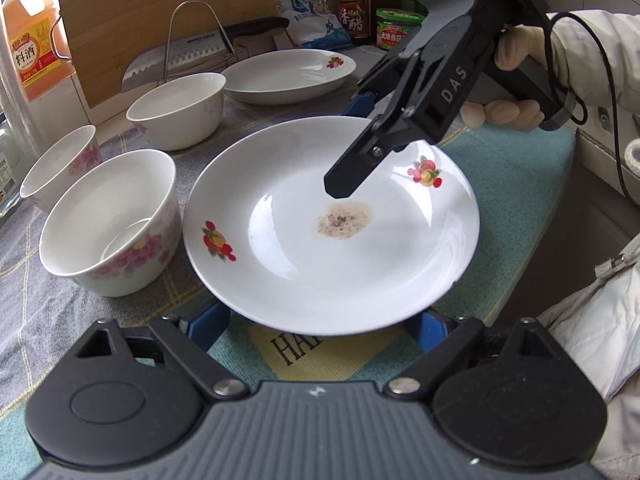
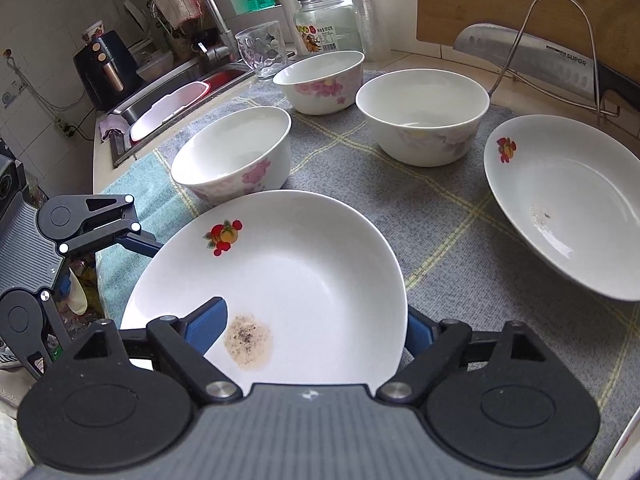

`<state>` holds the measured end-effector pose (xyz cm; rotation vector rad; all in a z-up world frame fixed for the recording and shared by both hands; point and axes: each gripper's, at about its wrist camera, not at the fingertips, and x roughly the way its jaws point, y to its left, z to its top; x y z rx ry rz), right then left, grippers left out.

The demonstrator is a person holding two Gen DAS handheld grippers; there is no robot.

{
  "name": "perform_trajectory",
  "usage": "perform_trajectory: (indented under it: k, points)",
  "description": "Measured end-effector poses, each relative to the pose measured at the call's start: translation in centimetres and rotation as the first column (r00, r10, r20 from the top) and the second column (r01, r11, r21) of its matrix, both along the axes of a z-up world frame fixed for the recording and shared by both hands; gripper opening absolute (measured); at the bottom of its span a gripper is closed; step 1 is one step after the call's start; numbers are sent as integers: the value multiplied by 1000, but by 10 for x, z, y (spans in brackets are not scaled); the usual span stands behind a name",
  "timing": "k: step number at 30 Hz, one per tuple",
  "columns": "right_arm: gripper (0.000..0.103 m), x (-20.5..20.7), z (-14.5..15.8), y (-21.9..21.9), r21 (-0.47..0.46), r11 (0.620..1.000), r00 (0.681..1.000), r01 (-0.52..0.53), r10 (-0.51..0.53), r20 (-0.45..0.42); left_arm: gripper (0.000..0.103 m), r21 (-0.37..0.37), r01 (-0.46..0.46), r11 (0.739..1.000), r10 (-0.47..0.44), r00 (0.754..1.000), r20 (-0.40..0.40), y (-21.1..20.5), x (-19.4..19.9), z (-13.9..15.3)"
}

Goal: Organize plates and bowls
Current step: 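Grasp the stained plate rim with the right tool and lift it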

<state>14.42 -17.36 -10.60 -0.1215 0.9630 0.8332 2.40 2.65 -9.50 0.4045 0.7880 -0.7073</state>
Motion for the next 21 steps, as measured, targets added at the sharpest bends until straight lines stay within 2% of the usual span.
perform_trajectory:
  k: [21]
  points:
    - [93, 6, -1, 1, 20, 999, 999, 26, -25, -47, 92, -20, 38, 999, -38, 999, 7, 0, 1, -1]
